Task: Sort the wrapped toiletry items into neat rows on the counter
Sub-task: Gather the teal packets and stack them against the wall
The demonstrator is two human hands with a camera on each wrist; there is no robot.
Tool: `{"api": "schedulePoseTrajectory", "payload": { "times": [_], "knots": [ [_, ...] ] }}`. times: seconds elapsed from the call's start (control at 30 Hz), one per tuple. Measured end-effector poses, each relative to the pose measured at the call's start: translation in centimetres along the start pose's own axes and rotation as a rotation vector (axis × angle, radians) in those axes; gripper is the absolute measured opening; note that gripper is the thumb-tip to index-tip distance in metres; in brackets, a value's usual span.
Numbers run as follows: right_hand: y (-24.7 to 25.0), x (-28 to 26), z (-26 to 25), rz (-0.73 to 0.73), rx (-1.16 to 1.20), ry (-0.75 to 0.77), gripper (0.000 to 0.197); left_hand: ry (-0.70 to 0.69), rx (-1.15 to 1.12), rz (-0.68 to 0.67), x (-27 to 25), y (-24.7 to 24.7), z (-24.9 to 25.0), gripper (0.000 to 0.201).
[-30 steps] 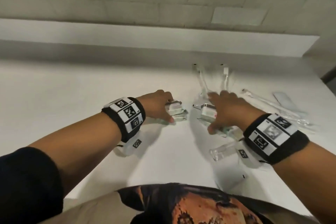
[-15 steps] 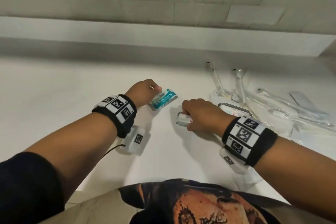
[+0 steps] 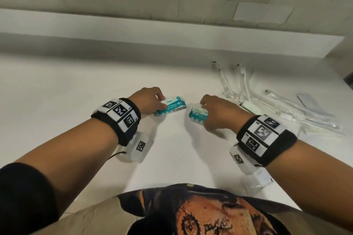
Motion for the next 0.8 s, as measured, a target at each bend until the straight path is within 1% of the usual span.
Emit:
{"api": "schedulePoseTrajectory", "payload": {
  "times": [0.03,0.1,0.17,0.23,0.3,0.33,0.4,0.47,0.53,0.57,0.6,0.63,0.67,0.73,0.77,0.8],
  "knots": [
    [0.9,0.6,0.3,0.041,0.013,-0.023,0.069,-0.004,-0.053,-0.028,-0.4,-0.3,0.3,0.021],
    [2.9,1.9,0.6,0.128,0.068,-0.046,0.061,-0.012,-0.158,-0.084,-1.4,-1.1,1.0,0.016],
    [3.9,2.8,-0.6,0.185,0.107,0.011,0.054,-0.028,-0.203,-0.099,-2.4,-1.9,1.9,0.016],
    [3.0,2.6,-2.7,0.137,0.128,0.092,0.054,-0.014,-0.239,-0.073,-3.1,-2.3,2.6,0.026],
    [0.9,2.1,-4.1,0.020,0.139,0.145,0.052,0.005,-0.224,-0.044,-3.3,-2.5,2.7,0.038],
    [0.3,1.9,-4.2,-0.016,0.152,0.156,0.051,0.004,-0.198,-0.035,-3.4,-2.4,2.7,0.043],
    [1.4,1.6,-2.7,0.010,0.217,0.104,0.044,0.003,-0.162,-0.021,-3.5,-2.1,2.7,0.047],
    [4.4,1.4,0.3,0.134,0.273,0.031,0.039,-0.036,-0.079,-0.010,-3.6,-1.8,2.9,0.054],
    [7.5,0.9,4.3,0.272,0.262,-0.049,0.037,-0.140,-0.004,-0.027,-3.7,-1.9,3.9,0.073],
    [8.5,0.5,6.3,0.316,0.243,-0.100,0.037,-0.205,0.019,-0.042,-3.8,-2.1,4.6,0.084],
    [9.0,0.1,8.1,0.328,0.214,-0.151,0.042,-0.266,0.046,-0.064,-4.0,-2.4,5.3,0.094],
    [8.8,-0.4,9.8,0.292,0.171,-0.198,0.052,-0.315,0.076,-0.090,-4.1,-2.8,6.1,0.100],
    [7.8,-0.8,10.8,0.212,0.122,-0.230,0.068,-0.343,0.109,-0.116,-4.3,-3.2,6.5,0.104],
    [4.6,-2.0,11.4,0.018,0.016,-0.240,0.100,-0.358,0.150,-0.152,-4.4,-3.9,7.2,0.102],
    [3.1,-2.4,11.3,-0.041,-0.021,-0.223,0.109,-0.354,0.154,-0.152,-4.3,-4.1,7.3,0.100],
    [2.1,-2.5,11.3,-0.061,-0.039,-0.212,0.111,-0.351,0.155,-0.150,-4.3,-4.2,7.4,0.099]
  ]
}}
Point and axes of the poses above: each hand's wrist, its own x-axis towards the middle knuckle, its own y-axis out of the back of the hand, z = x × y, the point moved 9 cm from there along x, towards the middle knuckle, and after that the axes turned 15 degrees about z, right-handed, at the moved point
